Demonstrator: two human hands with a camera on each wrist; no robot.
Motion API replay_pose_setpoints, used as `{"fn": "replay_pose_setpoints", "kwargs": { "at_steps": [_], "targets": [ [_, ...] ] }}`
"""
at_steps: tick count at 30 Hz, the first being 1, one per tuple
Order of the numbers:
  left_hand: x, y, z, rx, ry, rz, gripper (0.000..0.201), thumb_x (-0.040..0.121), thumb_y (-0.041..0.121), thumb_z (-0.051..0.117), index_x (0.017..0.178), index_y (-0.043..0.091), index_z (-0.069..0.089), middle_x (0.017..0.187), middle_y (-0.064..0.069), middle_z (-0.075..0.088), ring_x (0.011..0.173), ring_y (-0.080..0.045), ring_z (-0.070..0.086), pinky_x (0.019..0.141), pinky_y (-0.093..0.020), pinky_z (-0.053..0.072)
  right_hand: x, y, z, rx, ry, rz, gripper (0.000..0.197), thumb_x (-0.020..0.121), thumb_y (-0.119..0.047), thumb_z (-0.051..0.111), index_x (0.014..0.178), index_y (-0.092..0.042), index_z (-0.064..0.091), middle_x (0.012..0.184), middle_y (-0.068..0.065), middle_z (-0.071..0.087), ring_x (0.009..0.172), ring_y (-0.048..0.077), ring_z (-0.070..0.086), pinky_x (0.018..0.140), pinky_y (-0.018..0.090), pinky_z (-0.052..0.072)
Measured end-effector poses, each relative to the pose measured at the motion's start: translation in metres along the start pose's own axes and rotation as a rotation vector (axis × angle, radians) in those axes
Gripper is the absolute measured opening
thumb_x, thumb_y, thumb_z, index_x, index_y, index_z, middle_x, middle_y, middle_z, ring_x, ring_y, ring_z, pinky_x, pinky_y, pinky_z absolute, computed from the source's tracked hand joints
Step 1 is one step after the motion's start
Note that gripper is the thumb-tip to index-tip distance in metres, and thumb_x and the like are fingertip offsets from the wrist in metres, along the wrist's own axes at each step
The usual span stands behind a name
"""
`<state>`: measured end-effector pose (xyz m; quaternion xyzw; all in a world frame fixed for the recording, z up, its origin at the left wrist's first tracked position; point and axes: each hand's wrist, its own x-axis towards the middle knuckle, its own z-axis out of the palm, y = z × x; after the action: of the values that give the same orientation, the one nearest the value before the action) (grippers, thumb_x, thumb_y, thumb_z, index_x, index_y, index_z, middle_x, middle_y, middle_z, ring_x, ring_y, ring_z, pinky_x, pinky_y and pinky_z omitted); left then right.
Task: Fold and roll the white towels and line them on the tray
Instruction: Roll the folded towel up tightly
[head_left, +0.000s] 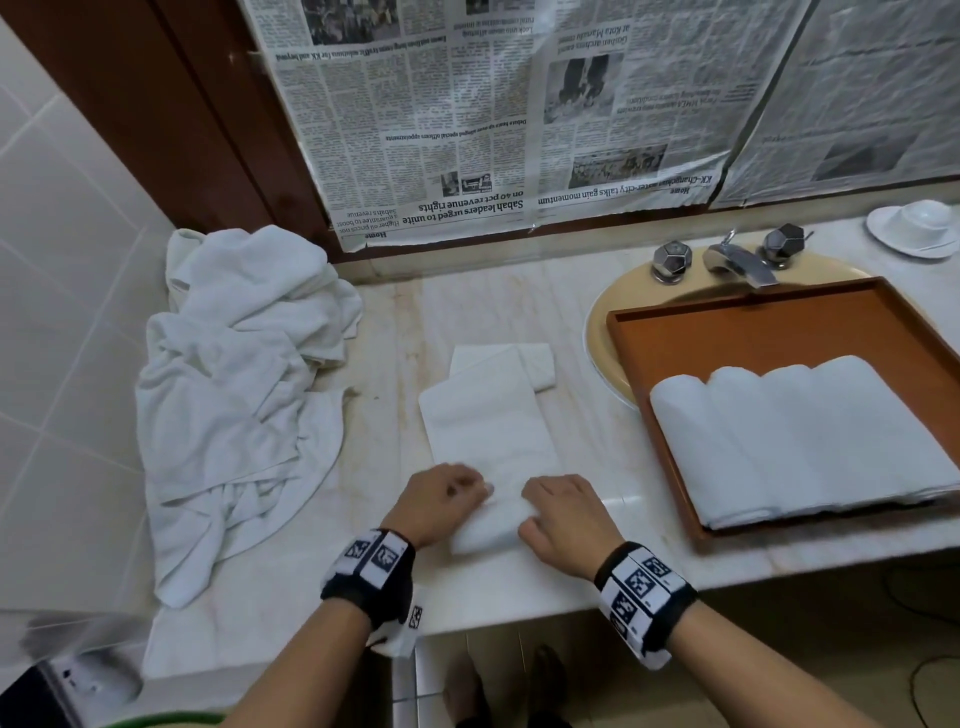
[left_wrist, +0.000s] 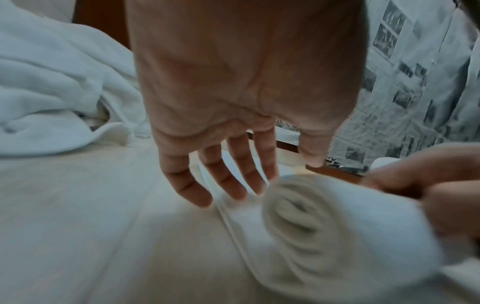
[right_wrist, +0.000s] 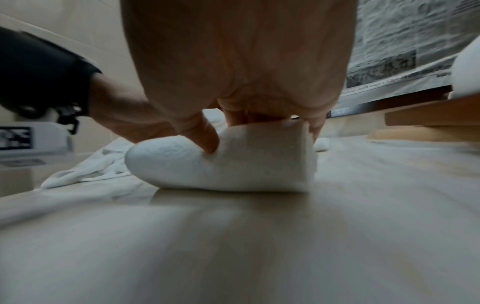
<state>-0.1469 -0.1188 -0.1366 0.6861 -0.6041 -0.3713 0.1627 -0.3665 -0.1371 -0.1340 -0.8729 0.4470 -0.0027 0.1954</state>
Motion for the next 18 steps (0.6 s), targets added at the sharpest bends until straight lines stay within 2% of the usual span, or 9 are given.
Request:
{"fn": "replay_pose_setpoints", "kwargs": {
  "at_steps": [1,3,5,7,9,12,13,15,18],
  "targets": [
    [0.014,-0.001,-0.007,0.023,0.065,0.007,0.043,0.091,0.054,0.060,0.124,0.026,0.064,0.121,0.003,0.064,0.109,-0.015,0.060,0.098,-0.031,0.046,-0.001,0.001,0.000,0.024,0.000,0.007,0.058,0.079,-0.044,0.023,0.113,-0.016,0.060,0.111,-0.002,0.063,0.102,0.018,0.056,0.104,0.037,0.035],
    [0.045,-0.002,-0.020,0.123,0.164,0.036,0.061,0.091,0.058,0.051,0.140,0.022,0.050,0.139,-0.004,0.053,0.124,-0.023,0.051,0.105,-0.038,0.041,-0.001,0.003,-0.001,0.055,0.005,0.010,0.061,0.079,-0.045,0.022,0.115,-0.016,0.061,0.112,-0.003,0.064,0.102,0.018,0.057,0.106,0.033,0.033],
    [0.077,0.003,-0.031,0.228,0.178,0.017,0.064,0.094,0.057,0.046,0.148,0.024,0.038,0.153,-0.002,0.038,0.138,-0.027,0.037,0.109,-0.048,0.036,-0.001,0.004,0.001,0.076,0.001,0.009,0.064,0.078,-0.046,0.021,0.117,-0.016,0.061,0.113,-0.002,0.064,0.103,0.019,0.057,0.106,0.031,0.032],
    [0.109,0.008,-0.040,0.299,0.163,-0.018,0.062,0.098,0.052,0.047,0.152,0.026,0.032,0.161,0.003,0.026,0.146,-0.023,0.025,0.113,-0.050,0.030,0.001,0.006,0.003,0.079,0.002,0.004,0.061,0.080,-0.047,0.023,0.117,-0.017,0.061,0.113,-0.003,0.064,0.102,0.019,0.056,0.105,0.031,0.033],
    [0.135,0.014,-0.046,0.340,0.125,-0.054,0.064,0.098,0.053,0.044,0.154,0.027,0.028,0.163,0.006,0.021,0.148,-0.019,0.020,0.115,-0.050,0.023,0.003,0.009,0.005,0.089,0.016,0.007,0.052,0.083,-0.045,0.030,0.114,-0.018,0.062,0.109,-0.004,0.064,0.099,0.019,0.056,0.101,0.030,0.037],
    [0.161,0.015,-0.044,0.411,0.024,-0.047,0.063,0.098,0.057,0.039,0.153,0.026,0.030,0.161,0.007,0.028,0.146,-0.015,0.028,0.114,-0.047,0.020,0.004,0.013,0.007,0.123,0.075,-0.006,0.038,0.083,-0.041,0.041,0.104,-0.019,0.064,0.098,-0.004,0.065,0.090,0.019,0.056,0.091,0.031,0.043],
    [0.165,0.015,-0.042,0.446,0.000,-0.033,0.064,0.099,0.059,0.036,0.154,0.026,0.030,0.162,0.009,0.025,0.146,-0.013,0.026,0.115,-0.048,0.017,0.004,0.013,0.006,0.131,0.086,-0.009,0.035,0.083,-0.041,0.043,0.102,-0.020,0.064,0.096,-0.005,0.064,0.087,0.019,0.055,0.088,0.031,0.044],
    [0.170,0.011,-0.039,0.488,-0.023,-0.014,0.065,0.100,0.061,0.027,0.156,0.029,0.024,0.164,0.013,0.016,0.150,-0.011,0.017,0.118,-0.052,0.011,0.005,0.015,0.007,0.147,0.108,-0.006,0.031,0.082,-0.040,0.047,0.099,-0.021,0.064,0.092,-0.006,0.063,0.084,0.017,0.055,0.084,0.030,0.045],
    [0.179,0.004,-0.043,0.479,-0.021,-0.024,0.060,0.102,0.060,0.014,0.157,0.035,0.018,0.164,0.018,0.009,0.152,-0.014,0.006,0.117,-0.059,0.003,0.004,0.016,0.009,0.202,0.126,0.001,0.025,0.080,-0.037,0.052,0.097,-0.022,0.064,0.090,-0.008,0.062,0.082,0.014,0.054,0.081,0.027,0.044]
  ]
}}
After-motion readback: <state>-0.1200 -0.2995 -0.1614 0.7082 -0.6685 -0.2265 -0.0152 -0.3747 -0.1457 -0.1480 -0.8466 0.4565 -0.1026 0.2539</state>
